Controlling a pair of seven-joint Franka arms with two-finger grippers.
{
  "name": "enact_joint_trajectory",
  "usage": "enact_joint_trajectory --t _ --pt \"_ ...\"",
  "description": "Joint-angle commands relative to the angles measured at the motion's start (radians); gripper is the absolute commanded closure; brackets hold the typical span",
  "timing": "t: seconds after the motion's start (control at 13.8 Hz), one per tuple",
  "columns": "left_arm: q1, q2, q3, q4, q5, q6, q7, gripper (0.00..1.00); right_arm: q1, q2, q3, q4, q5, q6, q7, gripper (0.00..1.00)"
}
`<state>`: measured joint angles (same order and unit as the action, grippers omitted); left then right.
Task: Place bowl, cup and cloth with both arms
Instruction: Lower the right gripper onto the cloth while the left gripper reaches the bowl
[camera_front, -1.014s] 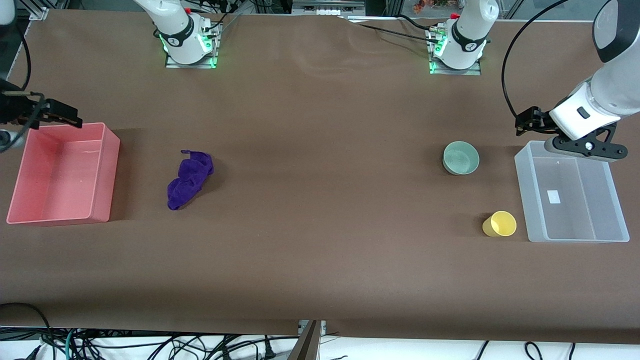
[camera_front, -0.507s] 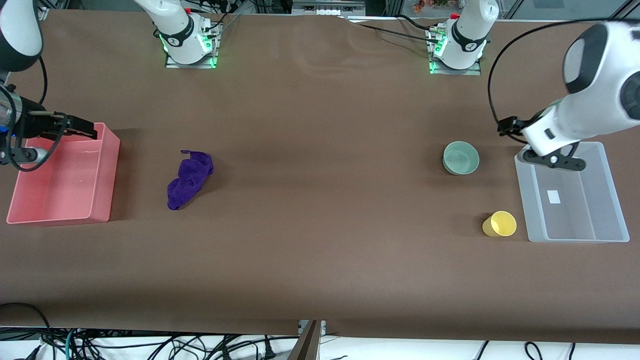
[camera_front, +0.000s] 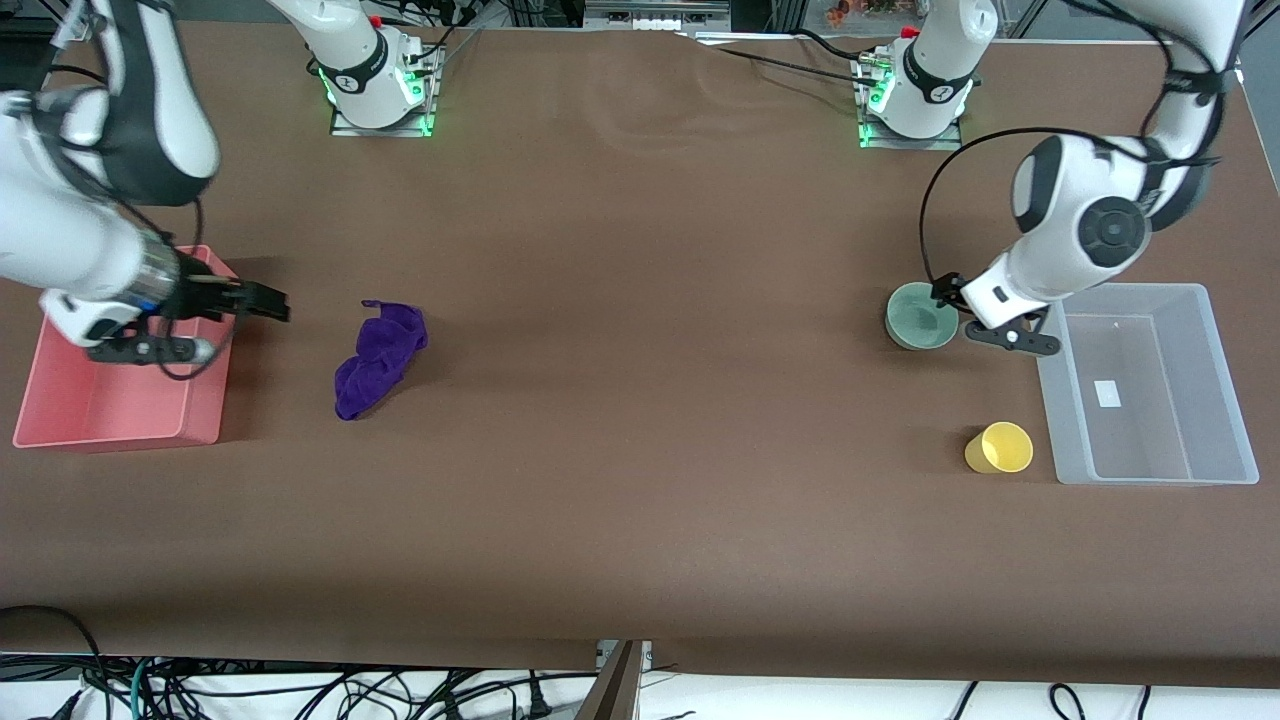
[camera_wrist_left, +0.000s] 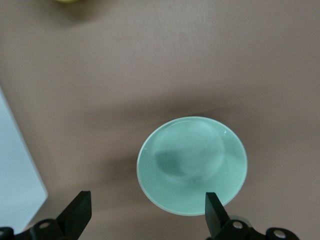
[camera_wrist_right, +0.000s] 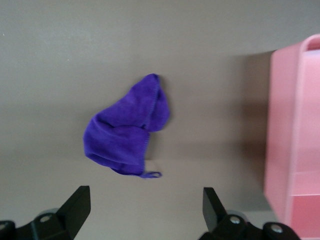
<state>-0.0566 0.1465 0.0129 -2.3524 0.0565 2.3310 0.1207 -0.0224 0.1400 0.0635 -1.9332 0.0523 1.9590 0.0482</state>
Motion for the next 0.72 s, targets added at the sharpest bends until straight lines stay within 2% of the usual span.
enact_joint_trajectory --t 0.0,0.22,0.29,0.51,0.58,0.65 --pt "0.003 0.08 0.001 -0.016 -0.026 0.124 0.004 0.0 -0.005 -0.014 0.044 -0.093 0.008 0.105 0.087 0.01" --pt "0.014 0.154 0.001 -0.016 -0.026 0.229 0.004 0.02 -0.001 0.022 0.068 -0.136 0.003 0.191 0.14 0.01" --pt "0.015 0.171 0.001 -0.016 -0.026 0.249 0.004 0.17 0.001 0.032 0.07 -0.156 0.001 0.234 0.144 0.01" --pt "0.015 0.196 -0.001 -0.01 -0.026 0.266 0.004 0.89 0.012 0.07 0.075 -0.207 0.001 0.334 0.217 0.01" --pt "0.015 0.196 -0.001 -0.01 -0.026 0.266 0.004 1.0 0.025 0.084 0.075 -0.207 0.001 0.337 0.254 0.01" --pt "0.015 0.194 -0.002 -0.01 -0.026 0.264 0.004 1.0 0.035 0.096 0.075 -0.207 0.001 0.349 0.286 0.01"
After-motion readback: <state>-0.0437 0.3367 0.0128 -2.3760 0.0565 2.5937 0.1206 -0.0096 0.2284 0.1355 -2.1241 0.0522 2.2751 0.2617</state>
